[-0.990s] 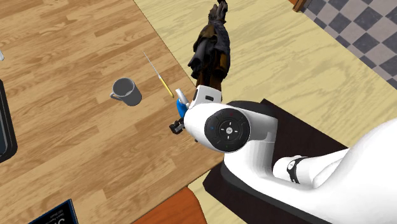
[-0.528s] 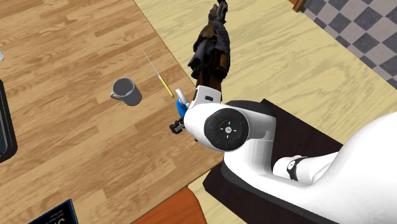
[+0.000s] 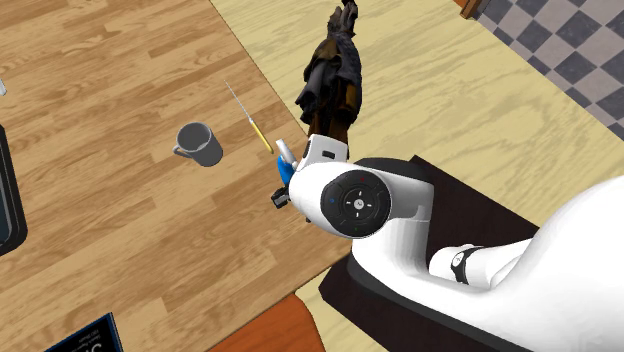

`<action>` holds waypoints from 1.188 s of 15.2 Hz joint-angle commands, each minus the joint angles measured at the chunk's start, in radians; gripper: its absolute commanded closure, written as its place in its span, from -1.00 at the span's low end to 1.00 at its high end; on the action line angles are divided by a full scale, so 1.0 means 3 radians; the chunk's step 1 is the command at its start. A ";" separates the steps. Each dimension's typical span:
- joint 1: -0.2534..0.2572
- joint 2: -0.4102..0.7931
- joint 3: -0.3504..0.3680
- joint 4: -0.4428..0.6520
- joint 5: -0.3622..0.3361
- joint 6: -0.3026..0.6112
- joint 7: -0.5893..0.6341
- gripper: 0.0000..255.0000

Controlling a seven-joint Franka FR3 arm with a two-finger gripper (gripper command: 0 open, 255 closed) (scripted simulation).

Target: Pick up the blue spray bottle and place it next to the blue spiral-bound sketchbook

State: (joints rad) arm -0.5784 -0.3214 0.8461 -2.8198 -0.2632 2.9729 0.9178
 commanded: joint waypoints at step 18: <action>0.1045 -0.0612 -0.0982 0.0202 0.0699 -0.0917 -0.0720 1.00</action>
State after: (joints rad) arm -0.2767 -0.4916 0.5638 -2.7665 -0.0625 2.7193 0.7124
